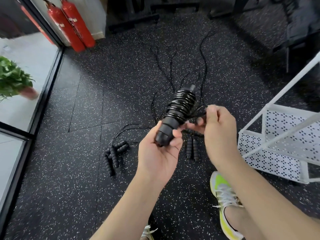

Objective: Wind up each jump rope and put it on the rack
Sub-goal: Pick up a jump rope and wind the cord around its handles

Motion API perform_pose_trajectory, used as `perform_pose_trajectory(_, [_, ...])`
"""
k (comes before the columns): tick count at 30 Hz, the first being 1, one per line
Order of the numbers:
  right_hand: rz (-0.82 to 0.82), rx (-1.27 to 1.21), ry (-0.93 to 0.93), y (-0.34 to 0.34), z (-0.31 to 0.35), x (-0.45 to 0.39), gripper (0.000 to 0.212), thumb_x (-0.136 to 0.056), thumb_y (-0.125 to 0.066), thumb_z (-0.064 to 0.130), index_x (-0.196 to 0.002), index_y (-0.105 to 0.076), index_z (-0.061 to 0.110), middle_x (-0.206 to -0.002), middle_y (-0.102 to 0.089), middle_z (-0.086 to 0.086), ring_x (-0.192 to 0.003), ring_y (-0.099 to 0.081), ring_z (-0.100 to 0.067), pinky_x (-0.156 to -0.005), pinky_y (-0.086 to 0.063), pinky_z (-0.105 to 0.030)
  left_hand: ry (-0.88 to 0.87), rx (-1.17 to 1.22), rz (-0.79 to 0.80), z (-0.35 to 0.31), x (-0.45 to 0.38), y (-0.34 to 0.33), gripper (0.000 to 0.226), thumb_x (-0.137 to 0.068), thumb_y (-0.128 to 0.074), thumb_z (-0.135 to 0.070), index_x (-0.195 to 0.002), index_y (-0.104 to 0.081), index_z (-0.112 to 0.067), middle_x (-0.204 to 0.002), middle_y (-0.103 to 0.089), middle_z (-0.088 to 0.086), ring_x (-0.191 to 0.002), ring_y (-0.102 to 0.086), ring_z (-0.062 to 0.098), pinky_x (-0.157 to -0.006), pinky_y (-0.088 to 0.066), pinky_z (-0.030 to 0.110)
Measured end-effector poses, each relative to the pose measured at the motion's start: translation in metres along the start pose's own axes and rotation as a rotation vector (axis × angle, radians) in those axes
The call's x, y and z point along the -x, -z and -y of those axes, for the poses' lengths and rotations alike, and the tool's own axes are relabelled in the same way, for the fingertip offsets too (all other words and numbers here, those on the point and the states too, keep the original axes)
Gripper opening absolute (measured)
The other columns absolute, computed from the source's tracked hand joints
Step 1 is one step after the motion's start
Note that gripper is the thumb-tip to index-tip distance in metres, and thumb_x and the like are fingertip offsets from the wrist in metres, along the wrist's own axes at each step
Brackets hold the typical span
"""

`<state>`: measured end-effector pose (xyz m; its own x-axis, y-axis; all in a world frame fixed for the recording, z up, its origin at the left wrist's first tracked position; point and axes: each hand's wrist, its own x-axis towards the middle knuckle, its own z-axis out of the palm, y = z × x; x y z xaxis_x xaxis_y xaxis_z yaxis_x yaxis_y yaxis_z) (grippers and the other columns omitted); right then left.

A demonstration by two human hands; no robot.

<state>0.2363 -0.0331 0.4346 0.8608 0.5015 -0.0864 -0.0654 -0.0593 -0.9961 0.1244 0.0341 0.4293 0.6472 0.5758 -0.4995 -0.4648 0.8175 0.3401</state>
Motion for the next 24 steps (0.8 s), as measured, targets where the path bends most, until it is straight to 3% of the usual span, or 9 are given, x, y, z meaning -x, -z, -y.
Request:
perform_pose_trajectory(2, [0.039,0.071,0.067,0.004,0.000,-0.003,0.022,-0.107,-0.042,0.025,-0.094,-0.057,0.015,-0.065,-0.062,0.006,-0.069,-0.071,-0.021,-0.079,-0.059,-0.049,-0.024,-0.034,-0.012,0.000,-0.003,0.000,0.037,-0.094,-0.057,-0.012,-0.127,-0.051,0.002,-0.106,-0.063,0.027,-0.063,-0.056,0.023,-0.050,-0.049,0.025])
perform_pose_trajectory(5, [0.111,0.109,0.091,0.005,-0.005,-0.001,0.018,-0.106,-0.048,0.030,-0.095,-0.060,0.023,-0.074,-0.064,0.009,-0.073,-0.065,-0.010,-0.084,-0.056,-0.056,-0.054,-0.057,-0.046,-0.002,-0.009,0.002,0.044,-0.102,-0.052,-0.014,-0.140,-0.045,0.007,-0.132,-0.055,0.039,-0.066,-0.058,0.023,-0.054,-0.051,0.026])
perform_pose_trajectory(7, [0.147,0.056,0.075,0.007,-0.005,0.001,0.014,-0.106,-0.050,0.030,-0.097,-0.061,0.027,-0.080,-0.065,0.011,-0.079,-0.065,-0.008,-0.085,-0.057,-0.056,-0.065,-0.093,-0.043,-0.004,-0.010,0.002,0.051,-0.100,-0.055,-0.015,-0.146,-0.042,0.004,-0.135,-0.053,0.038,-0.065,-0.058,0.023,-0.054,-0.052,0.027])
perform_pose_trajectory(11, [0.175,-0.041,0.112,0.013,0.003,0.005,0.009,-0.104,-0.054,0.020,-0.104,-0.063,0.021,-0.094,-0.070,0.009,-0.086,-0.067,-0.008,-0.085,-0.060,-0.041,-0.088,-0.266,0.036,0.002,-0.005,0.001,0.048,-0.088,-0.061,-0.017,-0.134,-0.051,-0.009,-0.114,-0.064,0.023,-0.070,-0.062,0.025,-0.057,-0.050,0.032])
perform_pose_trajectory(15, [0.087,-0.094,0.081,0.022,0.007,0.009,0.007,-0.098,-0.064,0.016,-0.105,-0.065,0.016,-0.099,-0.071,0.000,-0.082,-0.069,-0.007,-0.077,-0.059,-0.028,-0.106,-0.473,0.087,0.013,0.005,-0.006,0.042,-0.088,-0.068,-0.023,-0.125,-0.052,-0.013,-0.108,-0.072,0.012,-0.084,-0.065,0.026,-0.061,-0.046,0.033])
perform_pose_trajectory(18, [0.054,-0.064,0.085,0.034,0.013,0.012,0.006,-0.094,-0.070,0.020,-0.099,-0.067,0.018,-0.092,-0.072,0.003,-0.077,-0.069,-0.010,-0.075,-0.058,-0.029,-0.167,-0.644,0.042,0.022,0.011,-0.012,0.050,-0.079,-0.080,-0.019,-0.122,-0.056,-0.011,-0.102,-0.074,0.003,-0.083,-0.067,0.017,-0.065,-0.049,0.034])
perform_pose_trajectory(21, [0.007,-0.042,0.078,0.048,0.017,0.018,0.016,-0.089,-0.075,0.030,-0.100,-0.067,0.023,-0.093,-0.072,0.007,-0.079,-0.068,-0.009,-0.079,-0.057,-0.031,-0.217,-0.790,0.056,0.032,0.016,-0.015,0.051,-0.078,-0.087,-0.018,-0.122,-0.062,-0.015,-0.099,-0.077,-0.005,-0.087,-0.070,0.010,-0.080,-0.053,0.038])
perform_pose_trajectory(24, [-0.031,-0.068,-0.018,0.061,0.021,0.023,0.043,-0.078,-0.080,0.052,-0.110,-0.061,0.030,-0.107,-0.069,0.009,-0.093,-0.067,-0.003,-0.088,-0.056,-0.033,-0.221,-0.859,0.094,0.042,0.029,-0.025,0.053,-0.077,-0.088,-0.025,-0.123,-0.064,-0.016,-0.108,-0.077,-0.002,-0.095,-0.072,0.011,-0.085,-0.053,0.034])
